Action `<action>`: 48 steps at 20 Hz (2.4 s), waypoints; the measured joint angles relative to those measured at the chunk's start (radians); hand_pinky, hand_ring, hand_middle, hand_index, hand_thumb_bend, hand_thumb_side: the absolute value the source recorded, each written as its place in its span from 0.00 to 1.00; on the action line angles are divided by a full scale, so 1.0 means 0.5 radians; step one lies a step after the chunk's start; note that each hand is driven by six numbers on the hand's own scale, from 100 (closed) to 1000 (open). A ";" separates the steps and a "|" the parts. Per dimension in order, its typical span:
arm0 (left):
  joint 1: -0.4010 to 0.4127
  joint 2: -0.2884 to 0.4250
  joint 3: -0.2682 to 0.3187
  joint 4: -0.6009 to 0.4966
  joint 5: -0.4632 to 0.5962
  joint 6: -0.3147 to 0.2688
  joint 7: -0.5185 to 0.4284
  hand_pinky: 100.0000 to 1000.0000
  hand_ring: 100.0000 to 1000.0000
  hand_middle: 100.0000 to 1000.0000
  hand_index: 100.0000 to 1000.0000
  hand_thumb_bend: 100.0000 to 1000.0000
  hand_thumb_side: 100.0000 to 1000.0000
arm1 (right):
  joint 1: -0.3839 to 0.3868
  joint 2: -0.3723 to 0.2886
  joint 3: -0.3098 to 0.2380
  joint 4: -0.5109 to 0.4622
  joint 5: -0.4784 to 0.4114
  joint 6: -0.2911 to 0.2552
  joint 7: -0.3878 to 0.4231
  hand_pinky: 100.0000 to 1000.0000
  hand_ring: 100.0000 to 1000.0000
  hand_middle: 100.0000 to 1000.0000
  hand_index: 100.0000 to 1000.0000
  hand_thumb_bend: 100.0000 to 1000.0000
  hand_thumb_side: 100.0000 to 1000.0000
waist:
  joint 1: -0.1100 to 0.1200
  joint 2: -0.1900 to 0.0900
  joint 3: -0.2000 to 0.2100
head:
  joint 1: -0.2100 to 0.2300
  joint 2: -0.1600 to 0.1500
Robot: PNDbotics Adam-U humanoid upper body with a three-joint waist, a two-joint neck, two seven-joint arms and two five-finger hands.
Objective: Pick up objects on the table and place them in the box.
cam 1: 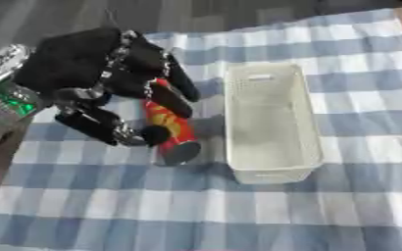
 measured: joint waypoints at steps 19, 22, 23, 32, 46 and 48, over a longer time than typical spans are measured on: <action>-0.048 0.000 0.062 0.000 0.726 0.370 -1.142 0.61 0.84 0.91 0.98 0.00 0.13 | -0.018 0.001 0.009 0.025 -0.017 0.008 0.011 0.71 0.79 0.93 0.89 0.00 0.77 | 0.000 0.006 -0.038 | 0.015 -0.029; -0.071 0.000 0.082 0.000 0.646 0.404 -1.177 0.84 0.91 1.00 1.00 0.00 0.12 | -0.018 0.001 0.009 0.029 -0.026 0.013 0.016 0.71 0.79 0.93 0.88 0.00 0.76 | 0.006 0.006 -0.042 | 0.016 -0.030; -0.073 0.001 0.087 0.000 0.601 0.413 -1.187 0.84 0.91 1.00 1.00 0.00 0.12 | -0.018 0.001 0.009 0.030 -0.027 0.015 0.018 0.71 0.79 0.93 0.88 0.00 0.76 | 0.006 0.006 -0.046 | 0.016 -0.030; -0.073 0.004 0.128 0.000 0.305 0.424 -1.202 0.92 0.90 0.98 1.00 0.15 0.16 | -0.018 0.001 0.009 0.030 -0.037 0.024 0.027 0.71 0.79 0.93 0.88 0.00 0.76 | 0.014 0.006 -0.054 | 0.016 -0.047; 0.052 0.125 0.206 0.000 -0.019 0.356 -1.135 0.98 0.88 0.93 1.00 0.26 0.23 | -0.037 -0.014 0.011 0.030 -0.041 0.037 0.040 0.71 0.79 0.93 0.88 0.00 0.75 | 0.061 0.011 -0.115 | -0.004 -0.119; 0.056 0.126 0.208 0.000 -0.043 0.349 -1.127 0.97 0.88 0.93 1.00 0.25 0.23 | -0.047 -0.012 0.013 0.030 -0.037 0.037 0.040 0.70 0.78 0.93 0.88 0.00 0.75 | 0.061 0.020 -0.132 | -0.004 -0.134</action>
